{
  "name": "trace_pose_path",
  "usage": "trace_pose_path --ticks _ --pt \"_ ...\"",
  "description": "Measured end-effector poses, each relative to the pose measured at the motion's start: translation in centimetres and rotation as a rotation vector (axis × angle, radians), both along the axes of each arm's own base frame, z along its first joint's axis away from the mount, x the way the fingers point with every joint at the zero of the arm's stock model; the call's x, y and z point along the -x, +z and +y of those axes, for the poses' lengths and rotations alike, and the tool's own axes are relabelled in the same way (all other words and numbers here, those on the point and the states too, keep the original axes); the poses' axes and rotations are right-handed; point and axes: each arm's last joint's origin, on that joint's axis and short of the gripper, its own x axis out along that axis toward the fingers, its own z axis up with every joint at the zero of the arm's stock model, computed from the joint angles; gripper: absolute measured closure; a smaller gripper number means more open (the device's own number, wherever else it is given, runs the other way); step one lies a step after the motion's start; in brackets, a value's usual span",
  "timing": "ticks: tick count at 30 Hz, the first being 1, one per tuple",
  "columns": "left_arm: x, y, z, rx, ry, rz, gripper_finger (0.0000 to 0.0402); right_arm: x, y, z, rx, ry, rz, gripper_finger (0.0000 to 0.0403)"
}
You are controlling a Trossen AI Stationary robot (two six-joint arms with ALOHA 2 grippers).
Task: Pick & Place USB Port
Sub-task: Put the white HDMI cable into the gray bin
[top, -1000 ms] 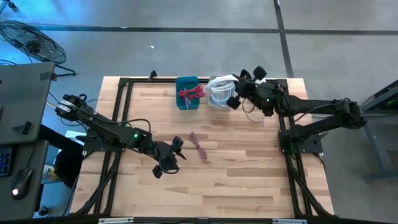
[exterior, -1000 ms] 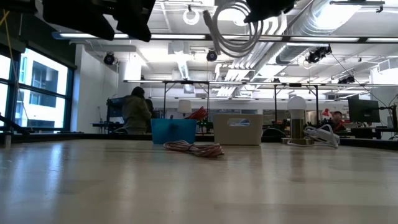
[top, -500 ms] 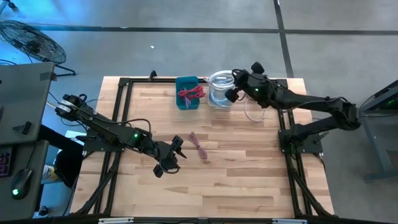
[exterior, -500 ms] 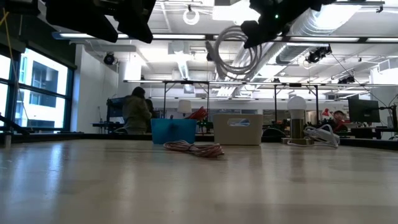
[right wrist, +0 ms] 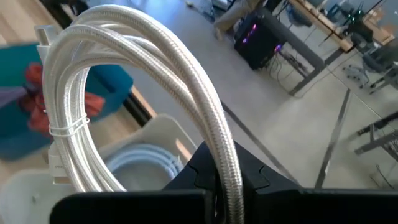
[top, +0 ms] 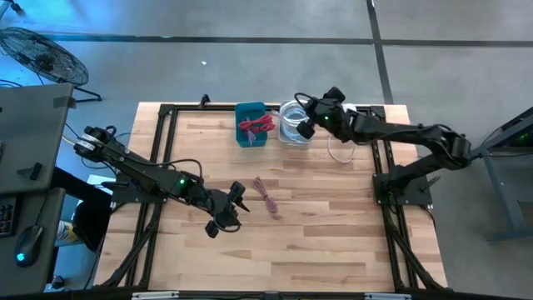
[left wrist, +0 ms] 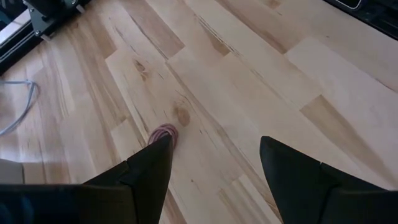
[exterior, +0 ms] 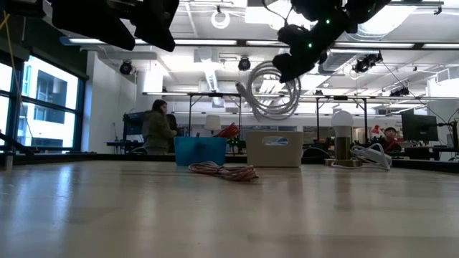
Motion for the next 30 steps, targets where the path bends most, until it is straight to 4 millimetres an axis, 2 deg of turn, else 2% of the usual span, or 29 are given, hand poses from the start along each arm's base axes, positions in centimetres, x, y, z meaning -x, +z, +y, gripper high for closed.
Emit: trace_pose_path --ticks 4,22,30 --pt "0.0 0.0 0.0 0.000 0.000 0.001 0.0163 0.1 -0.7 -0.2 -0.033 -0.013 0.037 0.0395" --pt "0.0 0.0 0.0 0.001 -0.001 0.000 0.0163 0.9 -1.4 -1.2 -0.127 -0.014 0.039 0.0395" --pt "0.0 0.0 0.0 0.001 -0.001 0.000 0.0163 0.0 -2.9 -1.7 -0.166 0.007 0.077 0.0395"
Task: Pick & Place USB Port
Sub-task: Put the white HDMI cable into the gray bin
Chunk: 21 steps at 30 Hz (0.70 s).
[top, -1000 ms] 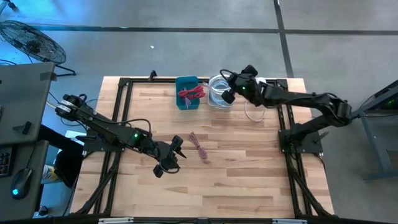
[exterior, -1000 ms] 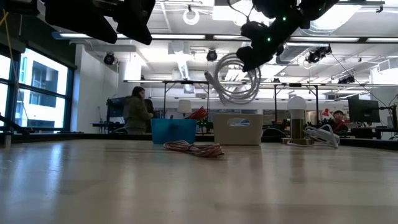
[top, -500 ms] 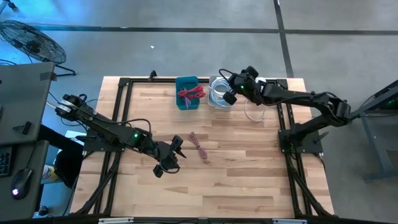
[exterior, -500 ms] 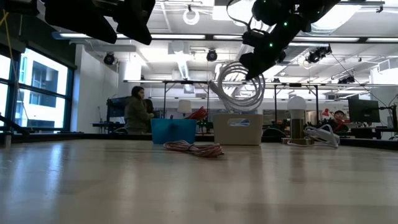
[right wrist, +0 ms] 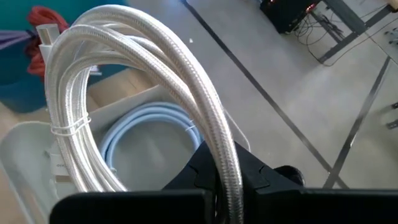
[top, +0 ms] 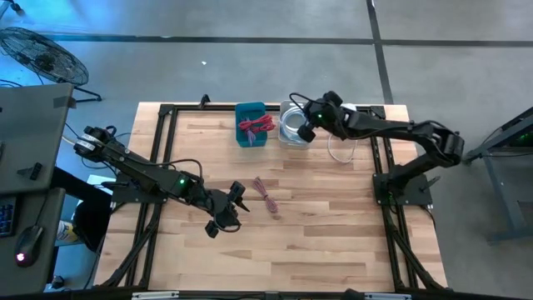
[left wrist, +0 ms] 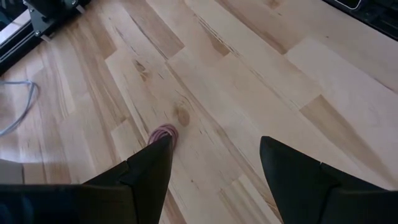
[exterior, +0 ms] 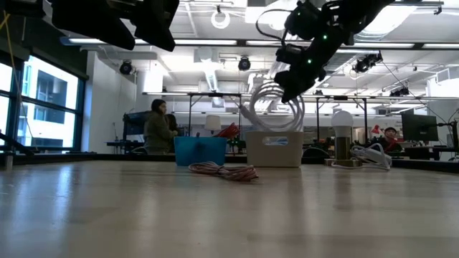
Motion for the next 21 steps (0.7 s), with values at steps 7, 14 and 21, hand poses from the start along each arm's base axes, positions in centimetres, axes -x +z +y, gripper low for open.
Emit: trace_pose_path --ticks 7,14,21 --pt "0.0 0.0 0.0 0.000 0.000 0.000 0.0163 -0.8 -1.6 -0.8 -0.031 0.009 0.024 0.0393" --pt "0.0 0.0 0.0 0.000 0.000 0.000 0.0163 -1.2 -2.3 -1.1 -0.040 0.018 0.018 0.0372" --pt "0.0 0.0 0.0 0.000 -0.001 0.000 0.0163 -1.2 -2.2 -1.1 -0.042 0.008 -0.002 0.0283"
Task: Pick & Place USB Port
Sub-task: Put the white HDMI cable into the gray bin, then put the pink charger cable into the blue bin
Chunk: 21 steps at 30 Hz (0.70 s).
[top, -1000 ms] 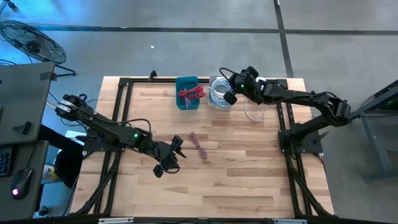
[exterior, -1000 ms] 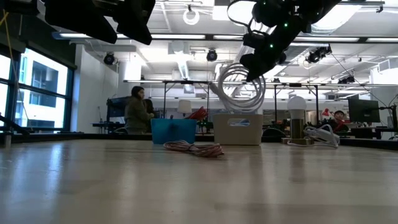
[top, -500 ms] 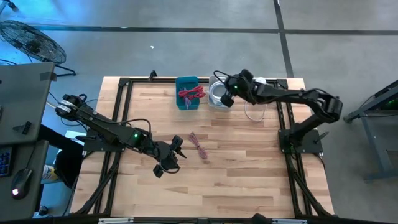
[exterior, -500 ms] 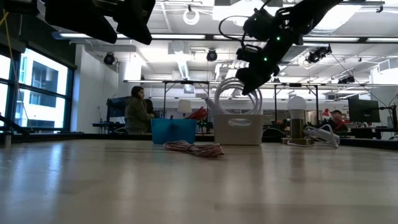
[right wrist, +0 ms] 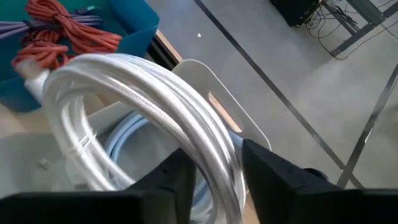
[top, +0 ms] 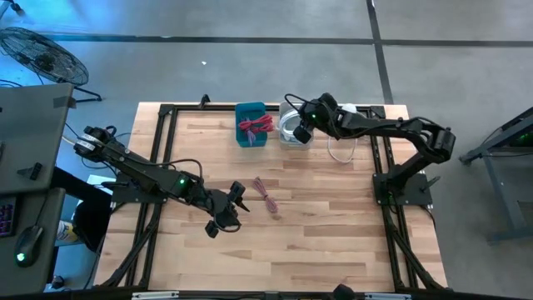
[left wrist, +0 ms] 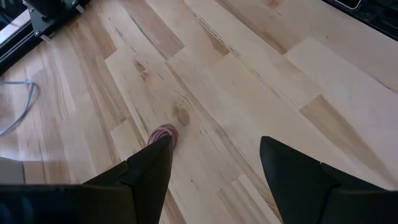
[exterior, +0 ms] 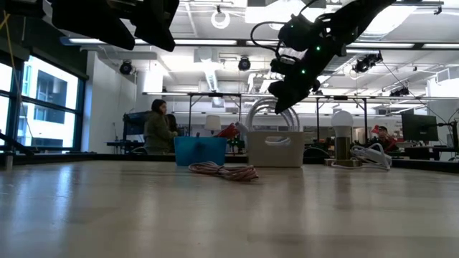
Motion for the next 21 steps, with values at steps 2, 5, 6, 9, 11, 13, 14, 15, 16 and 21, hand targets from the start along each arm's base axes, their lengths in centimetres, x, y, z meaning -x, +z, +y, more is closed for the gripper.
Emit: trace_pose_path --ticks 2,5,6,9,11,13,14,15,16,21 --pt "0.0 0.0 0.0 0.000 0.000 0.000 0.0163 0.0 0.0 0.0 -0.001 0.000 -0.001 0.0266" --pt "0.0 0.0 0.0 0.000 0.000 0.000 0.0163 0.0 0.0 0.0 0.001 -0.002 0.000 0.0248" --pt "0.0 0.0 0.0 0.000 0.000 0.000 0.0163 0.0 0.0 0.0 0.001 -0.002 0.001 0.0245" --pt "0.0 0.0 0.0 0.000 0.000 0.000 0.0163 -0.1 0.0 0.2 -0.002 -0.002 -0.001 0.0238" --pt "0.0 0.0 0.0 0.000 0.000 0.001 0.0163 -0.2 0.0 0.4 0.001 0.010 0.002 0.0237" --pt "0.0 0.0 0.0 0.000 0.000 0.001 0.0163 -0.4 0.0 0.7 0.008 0.031 0.011 0.0236" --pt "0.0 0.0 0.0 0.000 0.000 0.001 0.0163 -0.5 0.0 0.9 0.012 0.040 0.014 0.0236" --pt "0.0 0.0 0.0 -0.001 0.000 0.001 0.0163 -0.6 0.0 1.0 0.019 0.052 0.018 0.0236" --pt "0.0 0.0 0.0 -0.001 0.000 0.001 0.0163 -0.7 0.1 1.2 0.026 0.066 0.021 0.0236" --pt "0.0 0.0 0.0 -0.005 -0.004 0.000 0.0163 -1.3 0.5 2.1 0.069 0.106 0.013 0.0235"
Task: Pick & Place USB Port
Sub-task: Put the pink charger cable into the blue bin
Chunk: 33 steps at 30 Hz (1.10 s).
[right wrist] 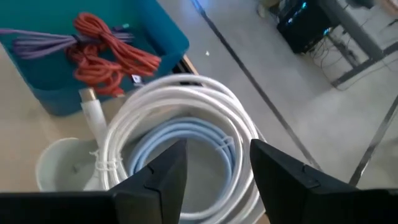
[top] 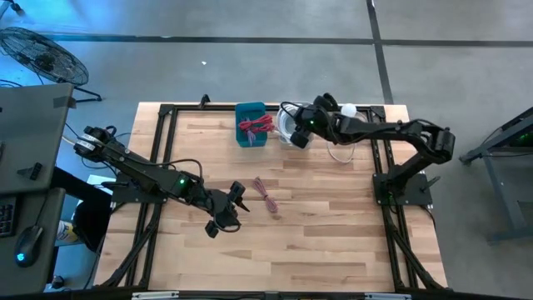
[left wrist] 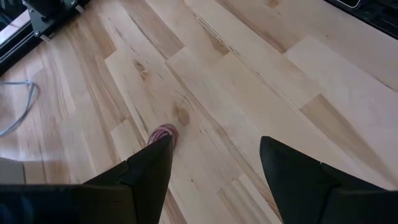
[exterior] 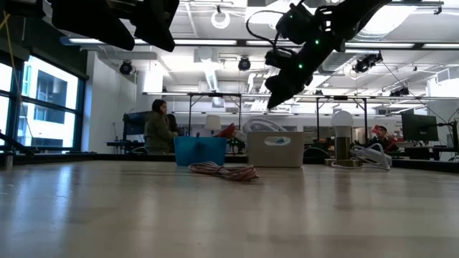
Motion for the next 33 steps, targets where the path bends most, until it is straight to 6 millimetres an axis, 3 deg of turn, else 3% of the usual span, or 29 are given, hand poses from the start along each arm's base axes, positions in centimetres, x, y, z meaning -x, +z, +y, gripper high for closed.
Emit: trace_pose_path --ticks 18,33 --pt "0.2 -0.2 0.1 -0.004 0.006 0.029 0.0163 -0.5 2.3 3.0 0.206 -0.001 0.019 0.0237" --pt "0.2 -0.3 0.1 -0.028 -0.011 0.031 0.0163 1.6 8.2 8.9 0.184 0.287 -0.235 0.0241"
